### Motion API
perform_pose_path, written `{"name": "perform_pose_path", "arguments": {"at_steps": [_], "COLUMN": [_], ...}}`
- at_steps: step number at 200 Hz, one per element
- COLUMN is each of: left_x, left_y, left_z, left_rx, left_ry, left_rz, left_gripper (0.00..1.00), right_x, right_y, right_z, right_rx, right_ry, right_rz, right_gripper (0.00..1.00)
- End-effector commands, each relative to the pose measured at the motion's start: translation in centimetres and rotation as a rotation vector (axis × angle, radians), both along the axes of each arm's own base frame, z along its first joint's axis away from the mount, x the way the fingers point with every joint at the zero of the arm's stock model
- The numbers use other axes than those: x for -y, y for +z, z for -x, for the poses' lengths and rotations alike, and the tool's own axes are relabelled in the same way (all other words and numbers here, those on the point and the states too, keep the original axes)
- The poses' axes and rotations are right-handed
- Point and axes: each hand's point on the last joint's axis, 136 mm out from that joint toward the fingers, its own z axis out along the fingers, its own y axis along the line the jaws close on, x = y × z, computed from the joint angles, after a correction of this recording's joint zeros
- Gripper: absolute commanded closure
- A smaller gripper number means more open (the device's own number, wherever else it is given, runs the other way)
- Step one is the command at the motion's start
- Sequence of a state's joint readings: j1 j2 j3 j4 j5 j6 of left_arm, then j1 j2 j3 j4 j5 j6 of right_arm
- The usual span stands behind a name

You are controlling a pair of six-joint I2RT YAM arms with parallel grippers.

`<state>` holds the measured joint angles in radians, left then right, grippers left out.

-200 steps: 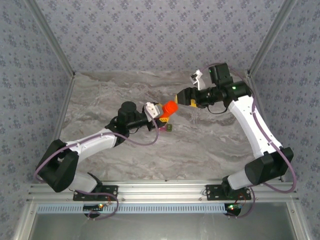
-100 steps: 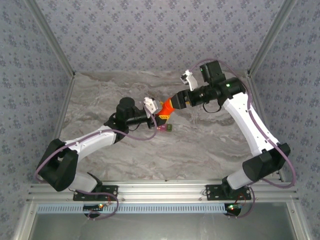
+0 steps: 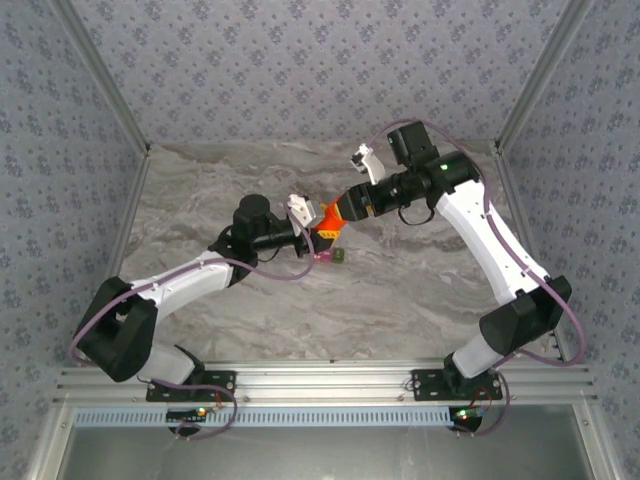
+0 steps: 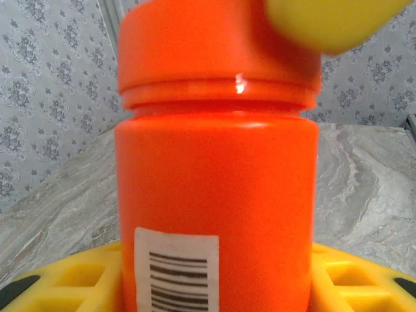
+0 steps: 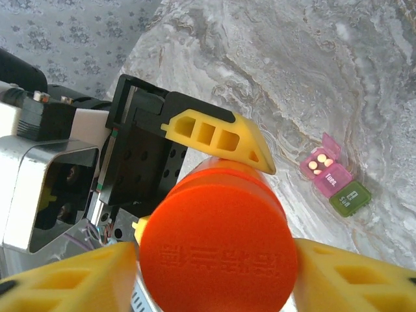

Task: Sort the pills into containers

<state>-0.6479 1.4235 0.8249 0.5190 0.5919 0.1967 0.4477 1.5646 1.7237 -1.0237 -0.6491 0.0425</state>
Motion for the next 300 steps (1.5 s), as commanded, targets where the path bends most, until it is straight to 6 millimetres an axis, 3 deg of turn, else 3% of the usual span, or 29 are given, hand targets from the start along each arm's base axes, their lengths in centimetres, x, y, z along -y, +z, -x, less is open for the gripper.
{"name": "perform_pose_path", "arguments": {"at_steps": [1, 44, 73, 122, 131, 149, 167, 192, 212, 230, 256, 300], "left_x": [0.4, 0.3, 0.1, 0.3, 0.3, 0.2, 0.2, 0.1, 0.1, 0.2, 0.3, 0.2], "left_y": [2.0, 2.3, 2.5, 2.2, 2.1, 1.9, 1.7, 1.5, 1.6, 1.8, 2.1, 2.5], "left_z": [-0.1, -0.6, -1.0, -1.2, -1.3, -1.5, -1.6, -1.6, -1.5, -1.2, -0.8, -0.3], "left_rx": [0.036, 0.057, 0.081, 0.075, 0.074, 0.07, 0.069, 0.065, 0.061, 0.059, 0.047, 0.03], "left_ry": [-0.021, 0.008, 0.029, 0.029, 0.035, 0.044, 0.049, 0.049, 0.044, 0.031, 0.013, -0.007], "left_rz": [0.037, 0.041, 0.04, 0.031, 0.031, 0.028, 0.026, 0.027, 0.028, 0.035, 0.046, 0.061], "left_gripper": [1.0, 1.0, 1.0, 1.0, 1.0, 1.0, 1.0, 1.0, 1.0, 1.0, 1.0, 1.0], "right_x": [-0.1, -0.4, 0.3, -0.9, -1.3, -1.6, -0.7, 1.6, 3.5, 3.9, 3.3, 2.0], "right_y": [0.6, 0.0, -2.4, -2.5, -2.3, -1.7, -0.6, 1.5, 2.9, 4.2, 4.0, 3.6], "right_z": [0.5, 0.2, -0.4, -0.7, -0.6, -0.3, -0.5, -0.2, 0.1, 0.1, 0.5, -0.5], "right_rx": [-0.005, -0.108, -0.24, -0.315, -0.321, -0.335, -0.296, -0.241, -0.125, 0.006, 0.179, 0.186], "right_ry": [0.018, -0.101, -0.298, -0.441, -0.44, -0.433, -0.432, -0.44, -0.394, -0.296, -0.14, -0.076], "right_rz": [-0.006, -0.006, 0.034, -0.047, -0.06, -0.086, -0.107, -0.153, -0.164, -0.179, -0.1, -0.103], "right_gripper": [0.47, 0.58, 0.6, 0.62, 0.6, 0.42, 0.25, 0.18, 0.17, 0.2, 0.22, 0.24]}}
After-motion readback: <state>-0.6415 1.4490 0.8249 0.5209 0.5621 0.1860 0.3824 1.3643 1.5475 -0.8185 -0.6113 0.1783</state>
